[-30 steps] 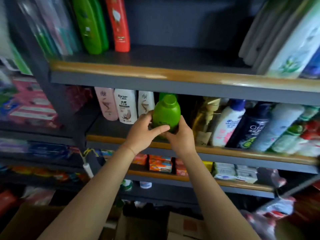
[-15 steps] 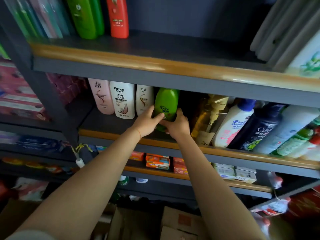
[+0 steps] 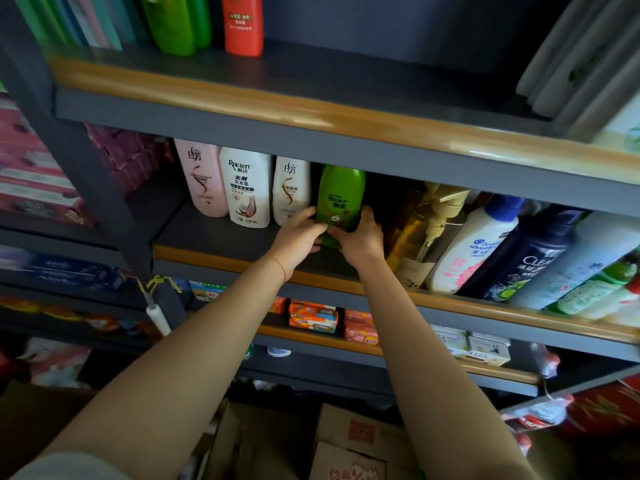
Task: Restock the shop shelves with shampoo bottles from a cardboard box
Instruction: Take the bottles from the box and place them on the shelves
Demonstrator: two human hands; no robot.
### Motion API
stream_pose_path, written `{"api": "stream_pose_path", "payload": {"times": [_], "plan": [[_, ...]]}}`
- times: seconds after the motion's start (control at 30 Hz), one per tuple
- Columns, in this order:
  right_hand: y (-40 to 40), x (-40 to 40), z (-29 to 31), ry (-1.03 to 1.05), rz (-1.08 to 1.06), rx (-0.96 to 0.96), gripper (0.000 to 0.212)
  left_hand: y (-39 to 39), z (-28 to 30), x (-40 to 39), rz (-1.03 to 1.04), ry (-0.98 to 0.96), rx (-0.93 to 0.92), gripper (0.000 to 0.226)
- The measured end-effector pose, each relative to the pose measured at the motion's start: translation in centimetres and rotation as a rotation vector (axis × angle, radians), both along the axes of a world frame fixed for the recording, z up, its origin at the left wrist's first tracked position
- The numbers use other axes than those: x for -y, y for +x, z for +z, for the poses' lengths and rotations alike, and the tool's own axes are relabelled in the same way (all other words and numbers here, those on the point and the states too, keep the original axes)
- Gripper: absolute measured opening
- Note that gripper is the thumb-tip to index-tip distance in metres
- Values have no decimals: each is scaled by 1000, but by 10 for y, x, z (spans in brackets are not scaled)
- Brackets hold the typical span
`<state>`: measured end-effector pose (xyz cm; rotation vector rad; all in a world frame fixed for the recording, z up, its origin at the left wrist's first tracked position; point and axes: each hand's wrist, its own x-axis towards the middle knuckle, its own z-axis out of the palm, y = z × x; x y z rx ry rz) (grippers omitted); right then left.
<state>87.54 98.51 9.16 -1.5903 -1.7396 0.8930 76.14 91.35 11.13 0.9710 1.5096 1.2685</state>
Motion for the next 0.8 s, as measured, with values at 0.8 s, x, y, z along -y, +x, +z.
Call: {"api": "stream_pose_path", "payload": {"times": [0.8], "plan": [[-6, -14, 8, -7, -24, 48, 61, 0, 0, -16, -9, 33, 41, 42]]}}
